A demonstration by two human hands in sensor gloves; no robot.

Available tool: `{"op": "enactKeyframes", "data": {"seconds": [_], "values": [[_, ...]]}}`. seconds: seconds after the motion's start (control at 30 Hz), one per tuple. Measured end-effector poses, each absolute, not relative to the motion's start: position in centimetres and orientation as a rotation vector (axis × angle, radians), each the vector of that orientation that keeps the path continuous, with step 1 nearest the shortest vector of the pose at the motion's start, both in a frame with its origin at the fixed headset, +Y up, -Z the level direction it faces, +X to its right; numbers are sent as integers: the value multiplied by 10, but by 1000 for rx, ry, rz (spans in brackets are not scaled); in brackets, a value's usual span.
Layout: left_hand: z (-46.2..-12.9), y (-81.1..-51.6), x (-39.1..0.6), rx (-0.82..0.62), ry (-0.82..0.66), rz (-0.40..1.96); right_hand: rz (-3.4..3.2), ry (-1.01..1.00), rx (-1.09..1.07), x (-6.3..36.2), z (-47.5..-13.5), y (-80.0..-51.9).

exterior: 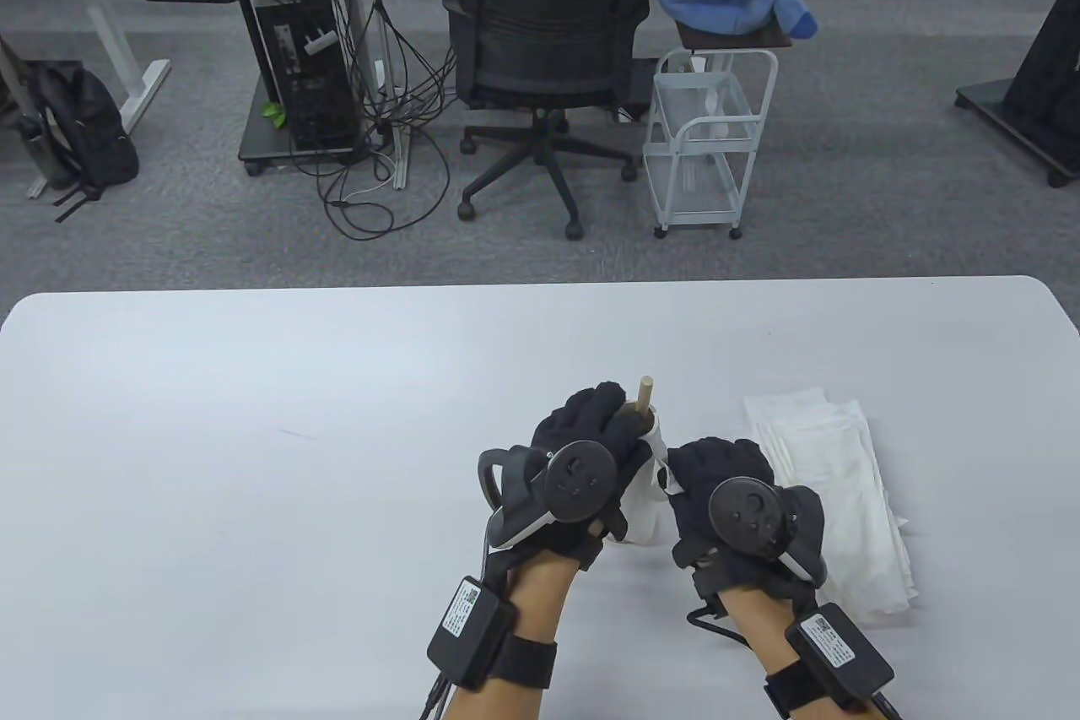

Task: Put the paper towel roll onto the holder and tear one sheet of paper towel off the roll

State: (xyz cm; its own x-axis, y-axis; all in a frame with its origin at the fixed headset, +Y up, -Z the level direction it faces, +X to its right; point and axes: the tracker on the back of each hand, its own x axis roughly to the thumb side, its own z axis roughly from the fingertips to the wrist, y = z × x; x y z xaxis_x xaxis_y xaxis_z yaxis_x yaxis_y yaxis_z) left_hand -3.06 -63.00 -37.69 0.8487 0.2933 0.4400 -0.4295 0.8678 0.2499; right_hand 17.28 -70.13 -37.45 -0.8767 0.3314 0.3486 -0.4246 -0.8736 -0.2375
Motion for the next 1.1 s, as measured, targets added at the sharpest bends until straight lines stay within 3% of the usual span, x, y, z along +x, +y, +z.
{"op": "enactKeyframes", "data": {"seconds": [1.1], "values": [[-376,-636,-31,340,-412,476,2681,-144,488,177,-384,-723]]}}
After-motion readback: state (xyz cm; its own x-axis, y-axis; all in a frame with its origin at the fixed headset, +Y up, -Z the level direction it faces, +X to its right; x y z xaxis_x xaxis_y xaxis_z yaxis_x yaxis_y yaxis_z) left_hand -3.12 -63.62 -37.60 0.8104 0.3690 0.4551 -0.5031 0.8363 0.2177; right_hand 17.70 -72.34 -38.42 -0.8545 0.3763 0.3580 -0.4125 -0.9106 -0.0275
